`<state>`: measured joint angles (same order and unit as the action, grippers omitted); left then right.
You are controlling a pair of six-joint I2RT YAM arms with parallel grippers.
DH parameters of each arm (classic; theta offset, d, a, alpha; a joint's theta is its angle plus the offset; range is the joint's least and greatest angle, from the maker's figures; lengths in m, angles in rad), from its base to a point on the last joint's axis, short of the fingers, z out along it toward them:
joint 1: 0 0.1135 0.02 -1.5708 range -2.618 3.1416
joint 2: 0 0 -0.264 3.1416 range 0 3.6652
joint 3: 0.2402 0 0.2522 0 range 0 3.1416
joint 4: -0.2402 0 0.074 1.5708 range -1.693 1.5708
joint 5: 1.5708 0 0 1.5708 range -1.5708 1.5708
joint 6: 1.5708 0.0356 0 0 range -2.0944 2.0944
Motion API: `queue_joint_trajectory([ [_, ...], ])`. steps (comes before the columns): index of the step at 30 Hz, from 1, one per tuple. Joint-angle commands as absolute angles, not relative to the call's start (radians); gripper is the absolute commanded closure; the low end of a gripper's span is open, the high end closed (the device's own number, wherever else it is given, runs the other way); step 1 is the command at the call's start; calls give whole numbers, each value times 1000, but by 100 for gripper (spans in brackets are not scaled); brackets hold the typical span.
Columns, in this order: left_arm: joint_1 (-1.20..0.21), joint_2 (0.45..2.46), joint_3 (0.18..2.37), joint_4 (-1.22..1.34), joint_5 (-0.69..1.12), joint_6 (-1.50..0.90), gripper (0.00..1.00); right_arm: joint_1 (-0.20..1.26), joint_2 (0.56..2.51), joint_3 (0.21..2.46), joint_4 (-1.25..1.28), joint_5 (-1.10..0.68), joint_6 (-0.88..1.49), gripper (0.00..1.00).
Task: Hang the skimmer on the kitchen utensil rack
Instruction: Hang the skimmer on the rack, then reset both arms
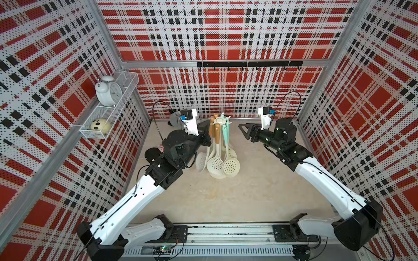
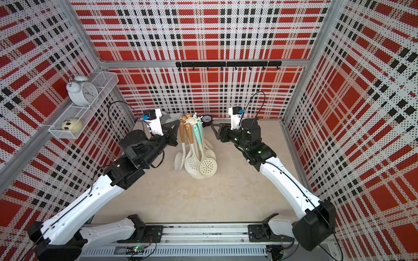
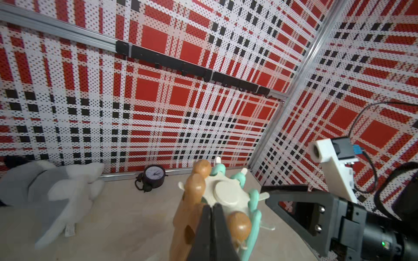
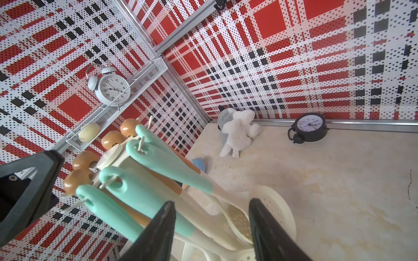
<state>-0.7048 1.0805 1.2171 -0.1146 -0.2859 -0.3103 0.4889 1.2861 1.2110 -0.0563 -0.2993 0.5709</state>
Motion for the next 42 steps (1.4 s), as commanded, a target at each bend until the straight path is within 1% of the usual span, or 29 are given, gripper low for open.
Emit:
queue_joint_trajectory([
  [1, -708, 1048, 1226, -98, -367, -313, 100, 495, 1293, 1230, -51, -310, 572, 43],
  [19, -677, 1208, 1279, -115, -239, -308, 100, 501, 1287, 1204, -41, -342, 572, 45],
  [27, -658, 1162, 1238, -120, -255, -322, 100, 501, 1265, 1188, -53, -311, 561, 44],
  [28, -650, 1146, 1232, -120, -257, -323, 97, 500, 1257, 1185, -59, -294, 561, 43],
  [32, -620, 1039, 1201, -92, -269, -310, 72, 498, 1197, 1162, -84, -178, 502, 31],
  [36, -593, 911, 1147, -50, -290, -273, 55, 482, 1102, 1100, -85, -32, 463, 20],
  [38, -582, 838, 1090, -27, -329, -253, 43, 477, 1037, 1035, -58, 64, 425, 16],
  [39, -579, 808, 1053, -14, -352, -243, 39, 477, 1009, 996, -38, 125, 413, 12],
  [40, -578, 777, 1000, 9, -399, -244, 34, 476, 976, 939, -1, 185, 392, 4],
  [41, -578, 745, 945, 33, -455, -247, 27, 477, 952, 871, 46, 251, 361, 0],
  [42, -578, 721, 884, 66, -491, -247, 23, 476, 933, 816, 82, 321, 345, 0],
])
